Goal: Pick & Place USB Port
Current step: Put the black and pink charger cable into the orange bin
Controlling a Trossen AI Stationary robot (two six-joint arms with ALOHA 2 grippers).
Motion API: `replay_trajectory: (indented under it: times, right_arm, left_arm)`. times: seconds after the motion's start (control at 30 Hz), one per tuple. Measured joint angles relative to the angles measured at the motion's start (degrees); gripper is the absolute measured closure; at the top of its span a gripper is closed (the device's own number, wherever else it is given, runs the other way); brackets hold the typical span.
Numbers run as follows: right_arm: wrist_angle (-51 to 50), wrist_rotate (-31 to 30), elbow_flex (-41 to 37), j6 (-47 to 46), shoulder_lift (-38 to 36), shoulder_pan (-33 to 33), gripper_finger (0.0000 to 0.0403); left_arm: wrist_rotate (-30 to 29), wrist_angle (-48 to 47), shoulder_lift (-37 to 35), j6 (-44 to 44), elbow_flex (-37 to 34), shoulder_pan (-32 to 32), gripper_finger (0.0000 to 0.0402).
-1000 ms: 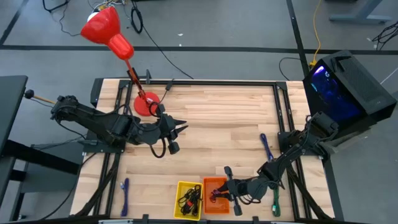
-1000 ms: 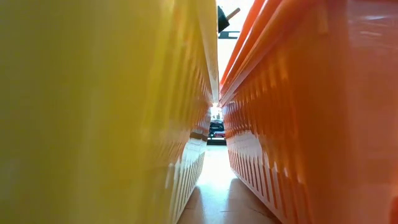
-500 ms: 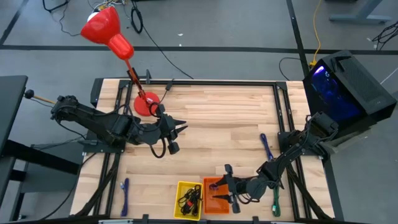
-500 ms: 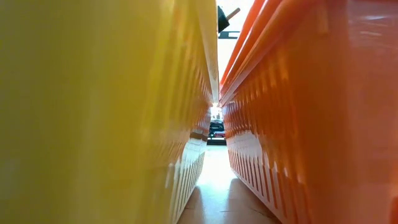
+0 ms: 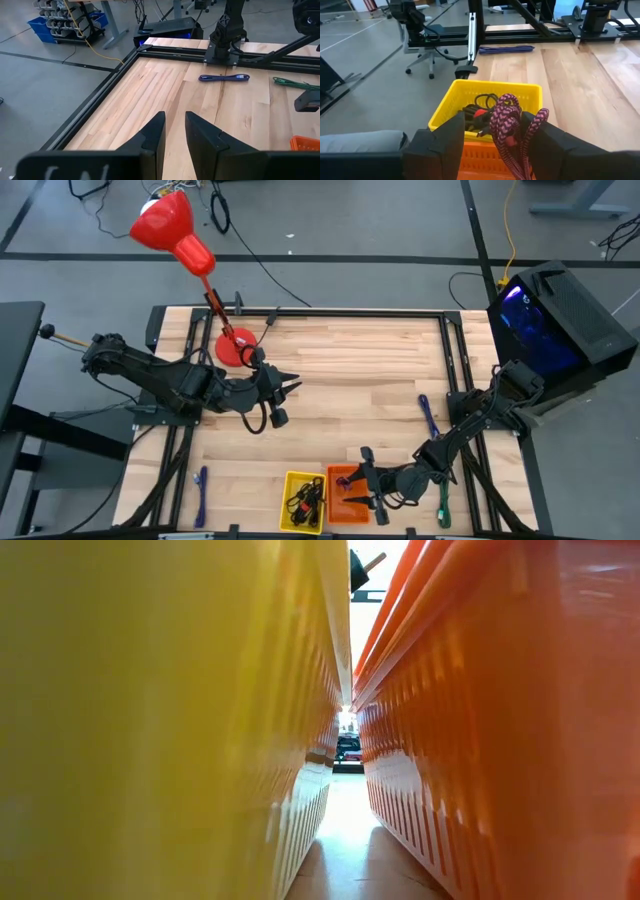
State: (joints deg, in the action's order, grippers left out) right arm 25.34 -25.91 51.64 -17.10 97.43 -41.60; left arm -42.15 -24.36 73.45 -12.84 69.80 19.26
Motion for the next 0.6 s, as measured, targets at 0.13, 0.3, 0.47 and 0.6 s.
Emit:
replay_trajectory:
  times: [0.13,0.3,0.47,0.6]
  right_arm:
    - [2.1,1.2,0.0,0.4,-0.1,0.0,0.0206]
    - [0.2,3.5,0.0,1.0,-1.4,-0.2,0.0206]
    - [-2.8,1.6,0.0,1.0,-1.7,-0.1,0.0206]
    - [-3.5,0.9,0.0,0.7,-1.7,-0.1,0.0206]
  left_arm:
    - [0.0,0.0,0.0,0.0,0.0,0.0,0.0323]
    - [0.0,0.0,0.0,0.0,0.0,0.0,0.0323]
    - [0.0,0.0,0.0,0.0,0.0,0.0,0.0323]
    - [0.0,0.0,0.0,0.0,0.0,0.0,0.0323]
